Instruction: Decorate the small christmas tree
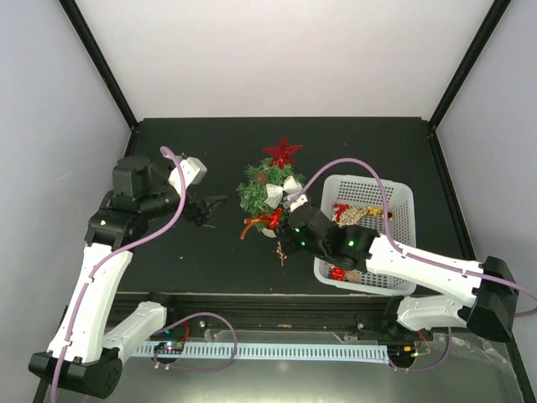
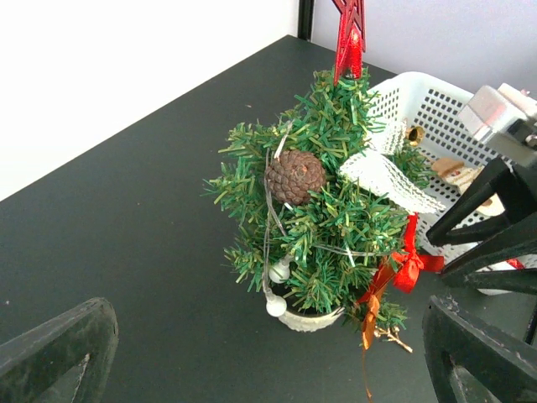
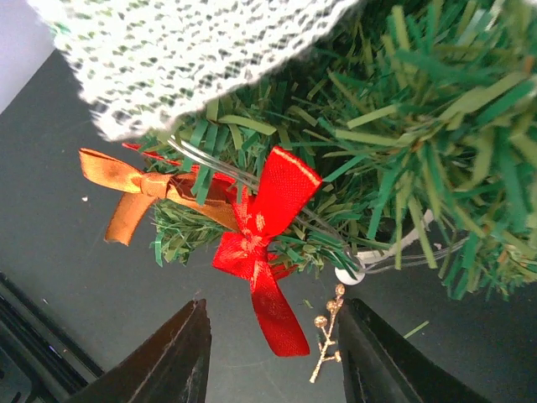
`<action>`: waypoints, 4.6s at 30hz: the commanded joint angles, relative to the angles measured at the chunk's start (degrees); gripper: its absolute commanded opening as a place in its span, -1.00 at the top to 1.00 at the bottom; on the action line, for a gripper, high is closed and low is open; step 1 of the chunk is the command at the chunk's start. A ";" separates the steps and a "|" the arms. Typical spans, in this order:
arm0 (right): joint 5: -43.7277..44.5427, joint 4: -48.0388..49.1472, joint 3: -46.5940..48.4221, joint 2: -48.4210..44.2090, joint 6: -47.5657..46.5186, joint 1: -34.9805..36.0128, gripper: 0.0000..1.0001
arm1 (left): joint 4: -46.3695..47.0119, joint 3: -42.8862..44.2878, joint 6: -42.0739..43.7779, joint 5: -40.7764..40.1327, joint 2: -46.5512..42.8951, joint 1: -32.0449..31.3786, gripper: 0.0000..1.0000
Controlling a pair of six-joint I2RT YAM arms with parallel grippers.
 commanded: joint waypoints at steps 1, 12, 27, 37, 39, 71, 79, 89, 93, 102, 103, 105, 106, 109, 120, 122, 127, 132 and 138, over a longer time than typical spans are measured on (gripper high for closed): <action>-0.60 2.67 -0.39 1.32 0.25 -0.41 0.12 | 0.75 -0.17 -0.22 1.01 -0.69 0.51 -0.98; -0.90 3.82 -0.62 2.72 -0.08 -0.85 0.80 | 0.77 -0.22 -0.09 0.90 -0.57 0.50 -0.98; 6.35 0.95 -1.30 -8.43 -0.77 -1.11 0.98 | 0.96 -0.15 -0.14 0.88 -0.27 0.50 -0.98; 16.18 -13.60 -4.87 -11.71 8.07 -5.68 0.98 | 0.86 0.12 -0.31 0.95 -0.09 0.50 -0.98; 17.39 -15.37 -6.44 -13.36 9.89 -7.22 0.98 | 0.79 0.20 -0.32 1.07 0.06 0.50 -0.98; 0.65 -16.80 -2.88 -6.29 1.62 -8.58 0.14 | 0.44 0.55 -0.27 1.18 0.52 0.50 -0.98; -4.48 -10.57 1.72 5.36 3.03 -2.26 0.14 | 0.32 0.76 -0.22 0.50 0.31 0.48 -0.98; -5.06 7.98 -10.33 6.83 6.29 -2.31 0.02 | 0.80 0.42 -0.22 0.31 0.09 0.57 -0.98; -7.33 11.16 -12.67 8.09 7.39 -2.06 0.01 | 0.97 0.22 -0.22 0.30 0.22 0.55 -0.98; -8.13 11.61 -11.33 13.84 8.25 0.02 0.00 | 1.05 0.31 -0.14 0.15 0.45 0.60 -0.98; -7.83 11.15 -10.86 14.68 8.32 0.25 0.00 | 0.98 0.31 -0.14 0.12 0.44 0.57 -0.98; -7.46 10.08 -9.79 16.27 8.60 0.51 0.00 | 0.92 0.35 -0.14 0.00 0.39 0.59 -0.98; -7.23 9.63 -9.59 16.86 8.82 0.62 0.00 | 0.89 0.35 -0.14 -0.04 0.35 0.60 -0.98; -6.50 9.06 -10.08 16.23 9.62 0.72 0.00 | 0.86 0.33 -0.14 0.08 0.19 0.55 -0.98; -1.48 3.12 -10.27 9.99 10.00 0.73 0.00 | 0.74 0.75 -0.37 0.54 0.52 0.60 -0.98; -0.38 1.81 -10.17 9.74 10.01 0.71 0.00 | 0.69 0.78 -0.39 0.53 0.40 0.60 -0.98; 2.07 -1.02 -11.13 10.39 10.73 -1.34 0.00 | 0.47 1.01 -0.40 0.57 0.34 0.56 -0.98; 2.63 -2.41 -14.18 9.69 11.19 -6.68 0.02 | 0.21 1.45 -0.40 0.59 0.44 0.57 -0.98; 8.85 -5.73 -17.42 5.16 12.17 -14.23 0.02 | 0.20 1.35 -0.58 0.66 0.26 0.59 -0.98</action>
